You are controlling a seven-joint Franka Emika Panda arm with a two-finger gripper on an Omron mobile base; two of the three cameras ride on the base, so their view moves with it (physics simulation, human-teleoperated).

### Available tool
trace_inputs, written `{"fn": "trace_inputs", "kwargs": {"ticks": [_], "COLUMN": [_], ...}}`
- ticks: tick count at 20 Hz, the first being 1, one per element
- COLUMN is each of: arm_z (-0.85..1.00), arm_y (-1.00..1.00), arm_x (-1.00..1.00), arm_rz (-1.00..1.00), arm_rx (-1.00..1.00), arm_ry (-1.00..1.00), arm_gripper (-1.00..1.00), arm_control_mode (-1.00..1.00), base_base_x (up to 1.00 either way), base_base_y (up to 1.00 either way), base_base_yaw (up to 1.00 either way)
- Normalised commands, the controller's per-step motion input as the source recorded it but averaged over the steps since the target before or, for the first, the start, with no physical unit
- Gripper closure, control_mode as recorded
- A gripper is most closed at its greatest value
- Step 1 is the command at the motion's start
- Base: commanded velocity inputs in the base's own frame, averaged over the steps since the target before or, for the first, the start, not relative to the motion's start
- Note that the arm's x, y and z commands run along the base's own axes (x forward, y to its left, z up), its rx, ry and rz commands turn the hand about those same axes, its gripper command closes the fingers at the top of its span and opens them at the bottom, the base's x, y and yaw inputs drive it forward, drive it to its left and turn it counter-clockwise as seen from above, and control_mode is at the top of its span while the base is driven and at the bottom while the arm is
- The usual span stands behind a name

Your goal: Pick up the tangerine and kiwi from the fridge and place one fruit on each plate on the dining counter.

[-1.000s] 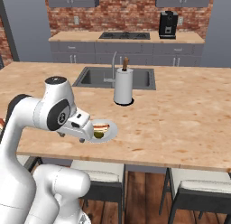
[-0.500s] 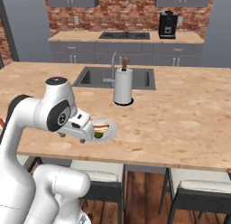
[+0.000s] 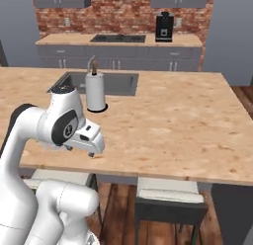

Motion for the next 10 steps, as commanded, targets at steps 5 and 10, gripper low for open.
{"fn": "trace_inputs", "kwargs": {"ticks": [5, 10], "arm_z": [0.0, 0.0], "arm_y": [0.0, 0.0], "arm_x": [0.0, 0.0], "arm_rz": [0.0, 0.0], "arm_rx": [0.0, 0.0], "arm_ry": [0.0, 0.0], "arm_gripper": [-1.0, -1.0], "arm_control_mode": [1.0, 1.0], "base_base_x": [-0.35, -0.26], "base_base_y": [-1.0, -1.0], "base_base_yaw": [-0.02, 0.0]}}
